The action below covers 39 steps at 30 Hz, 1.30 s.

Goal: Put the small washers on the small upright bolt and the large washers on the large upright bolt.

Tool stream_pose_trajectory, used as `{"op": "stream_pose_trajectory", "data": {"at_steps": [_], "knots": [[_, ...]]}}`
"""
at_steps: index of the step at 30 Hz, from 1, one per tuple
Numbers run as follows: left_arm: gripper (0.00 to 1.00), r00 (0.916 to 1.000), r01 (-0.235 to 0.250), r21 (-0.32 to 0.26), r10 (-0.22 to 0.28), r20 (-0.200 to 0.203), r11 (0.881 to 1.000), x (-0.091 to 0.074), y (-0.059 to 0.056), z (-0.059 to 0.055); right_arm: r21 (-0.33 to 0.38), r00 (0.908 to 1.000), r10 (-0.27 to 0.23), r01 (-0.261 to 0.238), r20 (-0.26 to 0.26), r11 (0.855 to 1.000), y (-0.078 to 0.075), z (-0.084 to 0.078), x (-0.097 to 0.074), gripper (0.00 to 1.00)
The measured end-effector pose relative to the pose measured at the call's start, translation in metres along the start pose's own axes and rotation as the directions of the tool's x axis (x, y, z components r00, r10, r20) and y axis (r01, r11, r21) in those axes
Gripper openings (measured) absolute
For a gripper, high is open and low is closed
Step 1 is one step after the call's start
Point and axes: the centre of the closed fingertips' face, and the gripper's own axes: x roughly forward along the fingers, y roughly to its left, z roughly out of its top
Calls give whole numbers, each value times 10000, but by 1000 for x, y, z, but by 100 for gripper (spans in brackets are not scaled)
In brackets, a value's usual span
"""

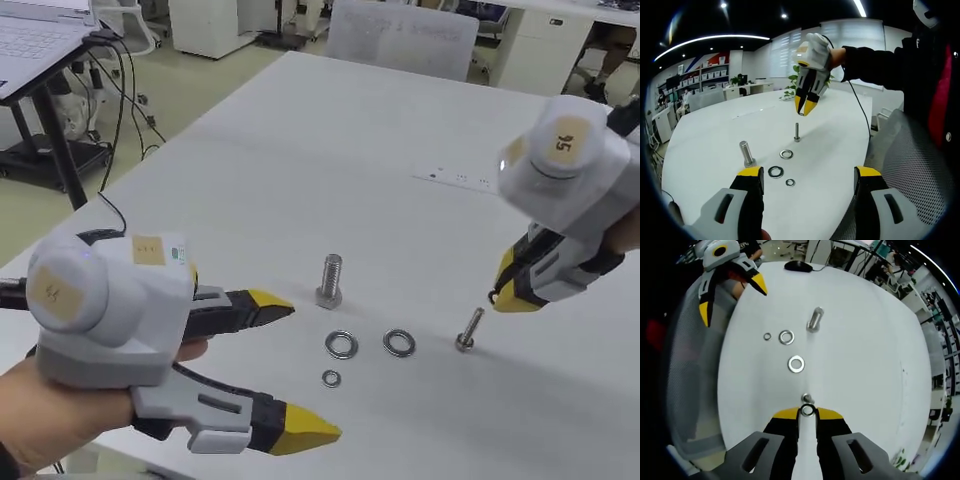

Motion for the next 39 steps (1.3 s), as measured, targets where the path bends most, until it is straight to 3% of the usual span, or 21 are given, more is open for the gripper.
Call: {"op": "stream_pose_trajectory", "data": {"at_steps": [15, 39], "knots": [[73, 10000, -61, -80, 61, -7, 9999, 1, 1, -1, -255, 9990, 344, -352, -287, 9991, -5, -4, 21, 12], [73, 10000, -61, -128, 60, -48, 9999, 1, 2, -3, -232, 9975, 590, -600, -384, 9979, -3, -5, 33, 12]]}}
